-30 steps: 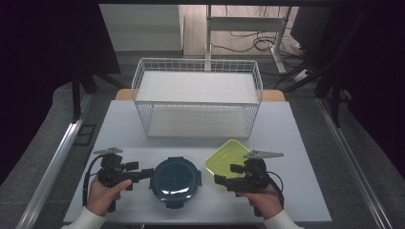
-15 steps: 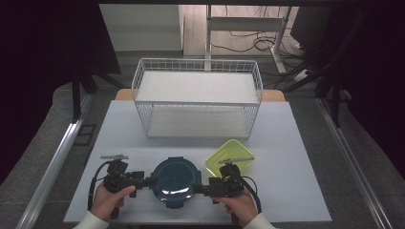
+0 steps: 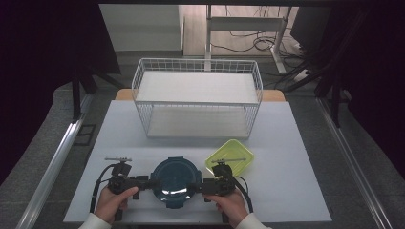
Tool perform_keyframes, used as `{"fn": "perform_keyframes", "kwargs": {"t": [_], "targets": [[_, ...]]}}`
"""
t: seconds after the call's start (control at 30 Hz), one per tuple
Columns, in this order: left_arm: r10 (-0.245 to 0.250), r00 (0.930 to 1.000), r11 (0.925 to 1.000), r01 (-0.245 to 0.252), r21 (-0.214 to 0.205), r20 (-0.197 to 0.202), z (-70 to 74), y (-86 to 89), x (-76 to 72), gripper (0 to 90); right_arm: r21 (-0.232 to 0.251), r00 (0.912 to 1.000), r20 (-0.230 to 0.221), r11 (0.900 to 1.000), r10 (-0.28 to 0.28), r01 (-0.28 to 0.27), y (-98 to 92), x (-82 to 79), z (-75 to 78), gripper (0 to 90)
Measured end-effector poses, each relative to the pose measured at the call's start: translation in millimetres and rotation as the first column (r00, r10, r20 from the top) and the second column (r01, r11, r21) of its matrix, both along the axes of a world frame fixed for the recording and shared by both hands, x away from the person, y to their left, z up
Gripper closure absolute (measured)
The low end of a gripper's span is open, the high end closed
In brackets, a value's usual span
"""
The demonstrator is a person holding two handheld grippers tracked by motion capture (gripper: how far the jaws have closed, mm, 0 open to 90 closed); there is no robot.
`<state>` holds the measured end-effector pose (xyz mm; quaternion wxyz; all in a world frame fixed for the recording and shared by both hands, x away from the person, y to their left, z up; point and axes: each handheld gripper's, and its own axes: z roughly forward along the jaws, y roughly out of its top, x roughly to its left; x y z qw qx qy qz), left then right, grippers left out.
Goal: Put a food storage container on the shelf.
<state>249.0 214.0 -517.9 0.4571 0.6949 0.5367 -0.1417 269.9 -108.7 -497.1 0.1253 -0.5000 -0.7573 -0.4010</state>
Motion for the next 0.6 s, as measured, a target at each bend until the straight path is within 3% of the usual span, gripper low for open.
{"fn": "perform_keyframes", "kwargs": {"t": [0.37,0.6], "targets": [[-0.036,0.9991,0.9993,0.036,-0.009,-0.022,-4.6,-7.4,0.3,15.6,0.013,0.9998,-0.016,0.9998,-0.015,0.016,3.2,-1.5,-2.7,16.3],[-0.037,0.9990,0.9992,0.037,-0.014,-0.026,-4.9,-7.1,0.8,24.3,0.006,0.9992,-0.022,0.9994,-0.033,0.033,8.1,-0.7,-5.9,21.6]]}}
